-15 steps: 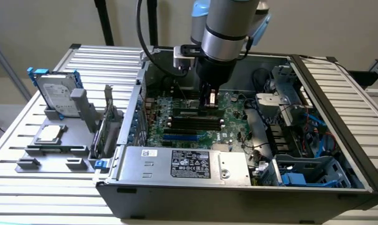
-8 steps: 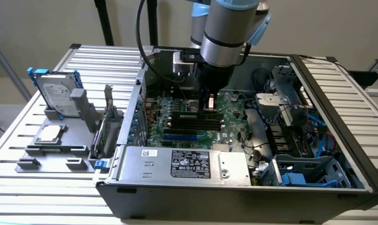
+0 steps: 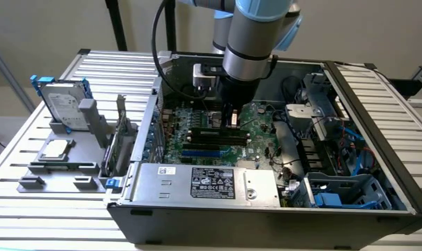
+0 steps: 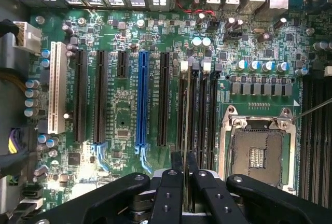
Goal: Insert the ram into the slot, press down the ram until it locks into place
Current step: 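Insert the ram into the slot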
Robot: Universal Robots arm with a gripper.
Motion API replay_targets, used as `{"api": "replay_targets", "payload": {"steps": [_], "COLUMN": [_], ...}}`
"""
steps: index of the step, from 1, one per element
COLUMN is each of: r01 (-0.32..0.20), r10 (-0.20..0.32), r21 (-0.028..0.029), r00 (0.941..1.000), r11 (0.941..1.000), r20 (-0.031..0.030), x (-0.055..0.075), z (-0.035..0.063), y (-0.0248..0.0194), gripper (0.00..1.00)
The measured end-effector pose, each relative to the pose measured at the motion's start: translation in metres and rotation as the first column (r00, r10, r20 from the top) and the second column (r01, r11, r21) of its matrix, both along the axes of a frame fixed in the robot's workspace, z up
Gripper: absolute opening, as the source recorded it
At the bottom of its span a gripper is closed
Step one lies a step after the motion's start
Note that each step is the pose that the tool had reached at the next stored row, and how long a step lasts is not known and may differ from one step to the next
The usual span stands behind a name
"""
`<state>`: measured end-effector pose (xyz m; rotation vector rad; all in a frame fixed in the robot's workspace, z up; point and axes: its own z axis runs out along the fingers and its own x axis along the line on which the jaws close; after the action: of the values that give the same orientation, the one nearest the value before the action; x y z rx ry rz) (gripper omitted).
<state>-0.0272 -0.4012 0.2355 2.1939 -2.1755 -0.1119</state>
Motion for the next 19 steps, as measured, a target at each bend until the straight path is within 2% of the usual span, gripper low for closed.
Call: {"api": "replay_targets", "payload": {"steps": [12,19], "r01": [0.0,0.0], "r10": [0.0,0.0], "r21": [0.0,-0.0001], "r00": [1.0,1.0], "r11": [1.0,1.0], "r20": [-0.0008,-0.0043], "x": [0.0003,0.002], "z": [-0.0036,-0.0051], "y": [0.0016,0.0016], "gripper": [0.14,0.14]}}
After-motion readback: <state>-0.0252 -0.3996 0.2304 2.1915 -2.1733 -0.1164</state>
